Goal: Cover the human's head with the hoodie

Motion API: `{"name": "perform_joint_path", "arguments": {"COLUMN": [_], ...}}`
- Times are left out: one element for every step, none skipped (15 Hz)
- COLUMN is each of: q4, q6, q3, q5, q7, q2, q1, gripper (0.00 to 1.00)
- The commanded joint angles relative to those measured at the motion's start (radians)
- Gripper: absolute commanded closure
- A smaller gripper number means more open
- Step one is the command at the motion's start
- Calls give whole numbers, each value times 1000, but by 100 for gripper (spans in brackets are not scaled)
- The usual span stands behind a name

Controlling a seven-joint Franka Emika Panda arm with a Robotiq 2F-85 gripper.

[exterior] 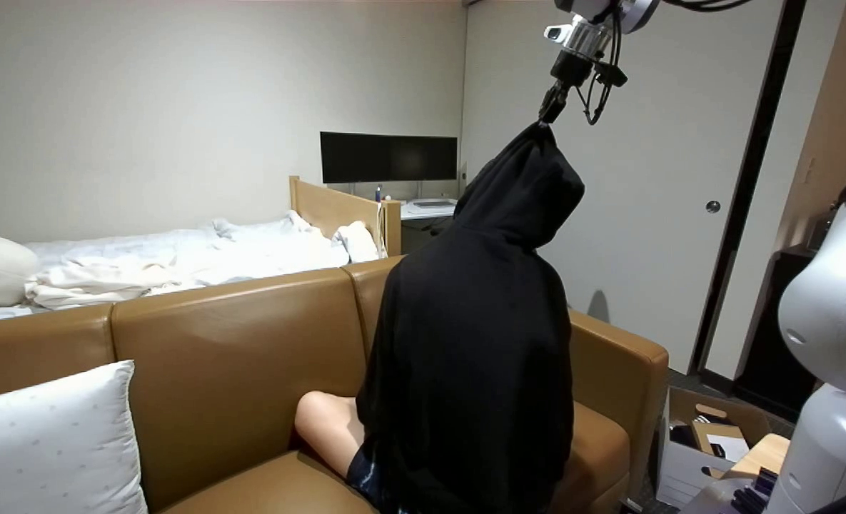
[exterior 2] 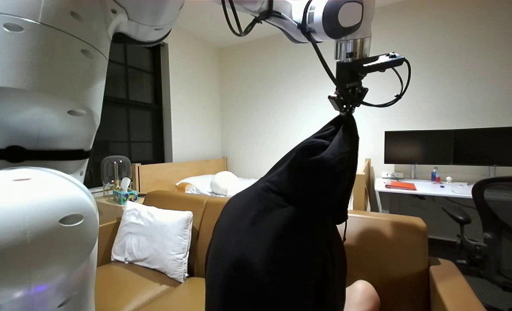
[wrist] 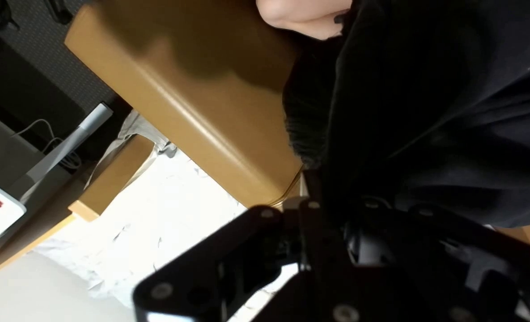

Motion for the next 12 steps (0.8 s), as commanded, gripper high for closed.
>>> {"name": "perform_joint_path", "arguments": {"q4": [6,6,6,2,6,23,38,58,85,112,134,166], "q6": [-3,-4,-4,-6,-4,-6,-8,4,-6,-14,-8,-11], "q3": [20,20,20,27,33,41,49,59,70,80,90,101], "q5": [-3,-3,-3,-6,-7,-4,3,0,9,16,14,9], "q7": [2,2,2,3,14,25,32,55,65,78,95,119], "q2": [2,2,2,0,8,26,44,69,99,130,157,192], "q1": [-18,-18,-18,-12,-8,-5,-3,1,1,0,0,0], "gripper": [90,90,98,98,98,98,98,98,98,98,98,98]}}
